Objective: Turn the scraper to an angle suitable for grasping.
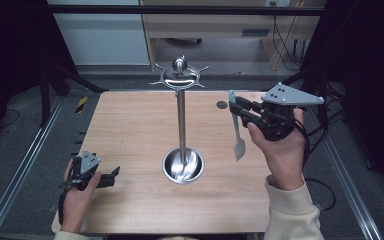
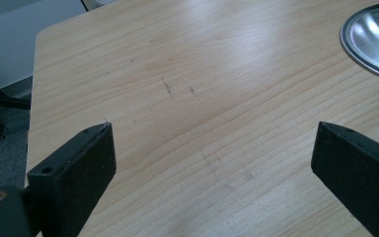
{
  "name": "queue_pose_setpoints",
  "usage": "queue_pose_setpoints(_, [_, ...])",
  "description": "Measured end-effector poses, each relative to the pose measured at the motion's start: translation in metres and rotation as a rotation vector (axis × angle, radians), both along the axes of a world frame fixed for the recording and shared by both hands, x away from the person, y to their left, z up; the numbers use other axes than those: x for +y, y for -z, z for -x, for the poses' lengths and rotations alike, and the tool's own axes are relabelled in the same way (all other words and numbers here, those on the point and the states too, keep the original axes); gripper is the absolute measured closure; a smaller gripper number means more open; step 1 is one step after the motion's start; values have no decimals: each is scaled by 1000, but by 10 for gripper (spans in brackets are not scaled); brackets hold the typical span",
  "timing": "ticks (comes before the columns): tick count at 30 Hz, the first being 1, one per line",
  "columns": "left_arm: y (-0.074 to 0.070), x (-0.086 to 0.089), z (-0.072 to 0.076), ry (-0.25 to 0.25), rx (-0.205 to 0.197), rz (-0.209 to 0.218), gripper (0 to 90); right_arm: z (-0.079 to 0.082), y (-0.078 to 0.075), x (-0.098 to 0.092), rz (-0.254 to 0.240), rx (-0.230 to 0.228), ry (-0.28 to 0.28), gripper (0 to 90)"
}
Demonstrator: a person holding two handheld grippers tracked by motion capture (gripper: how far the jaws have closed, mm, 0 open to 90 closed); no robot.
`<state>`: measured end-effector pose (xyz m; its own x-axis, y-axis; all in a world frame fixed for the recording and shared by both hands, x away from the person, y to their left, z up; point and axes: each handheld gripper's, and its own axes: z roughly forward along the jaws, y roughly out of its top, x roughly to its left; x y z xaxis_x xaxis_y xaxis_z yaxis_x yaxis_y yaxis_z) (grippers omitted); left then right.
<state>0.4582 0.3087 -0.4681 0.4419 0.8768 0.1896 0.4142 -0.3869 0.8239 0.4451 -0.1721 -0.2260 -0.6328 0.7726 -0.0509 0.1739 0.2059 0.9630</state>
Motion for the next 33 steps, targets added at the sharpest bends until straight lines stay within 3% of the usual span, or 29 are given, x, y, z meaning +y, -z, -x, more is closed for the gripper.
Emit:
queue_pose_setpoints(18, [-1,0,0,-1,-8,-1,31,15,-10,16,-31,-61,-84,742])
queue_pose_setpoints(33, [0,0,0,-2,-7,-6,31,9,-14,27,-37,-81,-118,742])
